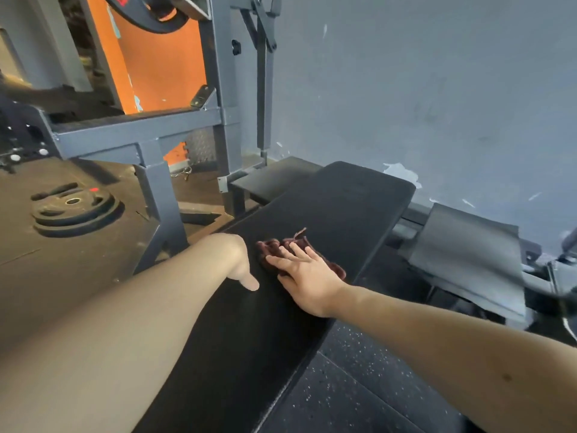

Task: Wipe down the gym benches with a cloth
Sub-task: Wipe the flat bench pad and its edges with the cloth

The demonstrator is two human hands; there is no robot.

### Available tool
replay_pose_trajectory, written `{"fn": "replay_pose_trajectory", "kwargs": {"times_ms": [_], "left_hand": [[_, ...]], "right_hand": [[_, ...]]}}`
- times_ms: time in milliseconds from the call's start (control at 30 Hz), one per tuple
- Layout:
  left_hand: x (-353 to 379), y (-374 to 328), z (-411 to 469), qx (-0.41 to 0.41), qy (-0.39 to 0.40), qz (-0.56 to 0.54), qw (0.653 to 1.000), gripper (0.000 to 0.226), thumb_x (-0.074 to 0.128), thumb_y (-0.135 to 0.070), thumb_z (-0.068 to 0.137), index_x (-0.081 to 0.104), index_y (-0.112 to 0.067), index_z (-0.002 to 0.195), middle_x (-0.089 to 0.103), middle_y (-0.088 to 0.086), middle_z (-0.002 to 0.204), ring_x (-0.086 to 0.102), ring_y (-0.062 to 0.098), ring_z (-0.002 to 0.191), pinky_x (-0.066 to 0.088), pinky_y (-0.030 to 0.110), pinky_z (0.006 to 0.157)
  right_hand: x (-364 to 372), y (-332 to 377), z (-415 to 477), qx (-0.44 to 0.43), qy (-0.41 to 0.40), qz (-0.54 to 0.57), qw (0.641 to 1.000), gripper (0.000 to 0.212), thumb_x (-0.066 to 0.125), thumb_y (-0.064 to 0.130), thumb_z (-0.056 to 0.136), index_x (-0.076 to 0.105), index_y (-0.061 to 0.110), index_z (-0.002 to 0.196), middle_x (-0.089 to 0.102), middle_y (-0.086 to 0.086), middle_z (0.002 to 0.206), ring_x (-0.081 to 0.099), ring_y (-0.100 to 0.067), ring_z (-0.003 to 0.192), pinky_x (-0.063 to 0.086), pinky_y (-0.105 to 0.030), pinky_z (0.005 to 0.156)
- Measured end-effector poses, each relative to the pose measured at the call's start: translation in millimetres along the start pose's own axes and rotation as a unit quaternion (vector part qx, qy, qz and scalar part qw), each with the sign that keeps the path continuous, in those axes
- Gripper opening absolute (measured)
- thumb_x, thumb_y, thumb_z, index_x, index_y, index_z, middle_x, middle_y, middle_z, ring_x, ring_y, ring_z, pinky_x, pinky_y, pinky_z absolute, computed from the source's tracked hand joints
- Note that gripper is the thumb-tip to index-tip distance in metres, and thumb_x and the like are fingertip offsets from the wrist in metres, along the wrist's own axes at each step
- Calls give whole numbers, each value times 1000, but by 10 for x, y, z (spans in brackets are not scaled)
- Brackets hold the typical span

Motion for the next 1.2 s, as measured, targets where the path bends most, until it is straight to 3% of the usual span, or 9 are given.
{"fn": "replay_pose_trajectory", "kwargs": {"times_ms": [167,433,567,700,767,867,967,1200], "left_hand": [[41,16,194,43,12,39,998,82,71,-66,82,54,-11,140,62,8,126,64,28,110,53,41,100],[-112,-81,277,79,24,83,993,76,72,-58,86,53,-11,143,61,8,133,62,29,117,52,41,103],[-38,30,245,69,17,62,996,72,71,-56,88,55,-9,140,63,9,128,64,29,113,53,41,101],[43,154,147,64,-2,38,997,66,67,-56,91,56,-8,137,64,8,120,65,27,107,55,40,98],[83,201,116,64,-20,27,997,64,65,-59,91,58,-11,134,65,6,116,65,26,104,55,39,96],[138,267,103,56,-47,23,997,72,60,-66,90,54,-17,142,62,5,130,62,28,114,51,38,92],[159,327,97,39,-72,3,997,81,62,-71,86,48,-21,148,58,5,140,59,29,122,46,38,86],[160,466,59,-36,-36,-49,997,101,70,-79,72,47,-16,148,57,9,138,59,31,119,52,44,100]], "right_hand": [[-65,-203,176,-6,21,18,1000,51,39,25,109,31,33,159,14,7,169,-2,-9,156,-4,-35,127],[-273,-579,600,135,-33,-3,990,52,35,25,108,30,30,159,9,2,170,-1,-17,157,-4,-37,127],[-137,-151,472,46,-19,33,998,51,42,25,108,33,33,157,10,4,169,-3,-14,157,-8,-34,125],[-4,-9,427,-46,49,22,998,52,42,28,108,29,35,158,11,7,169,-4,-10,156,-3,-38,128],[-103,-180,556,-10,53,4,999,51,39,30,109,29,37,158,10,5,170,-2,-16,157,-2,-39,128],[-317,-390,806,85,14,-13,996,50,35,29,109,31,34,158,9,1,170,0,-24,157,-4,-39,125],[-236,-194,914,89,1,-27,996,50,34,27,108,32,27,159,10,-3,170,2,-25,157,-3,-42,125],[29,579,522,-85,31,26,996,47,39,34,109,42,24,154,19,0,168,3,-16,157,-5,-36,126]]}}
Point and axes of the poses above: each hand's wrist, its own z-axis towards the middle knuckle, its own x-axis out of the palm, y = z × x, the point moved 6 cm from there along z, towards the middle knuckle
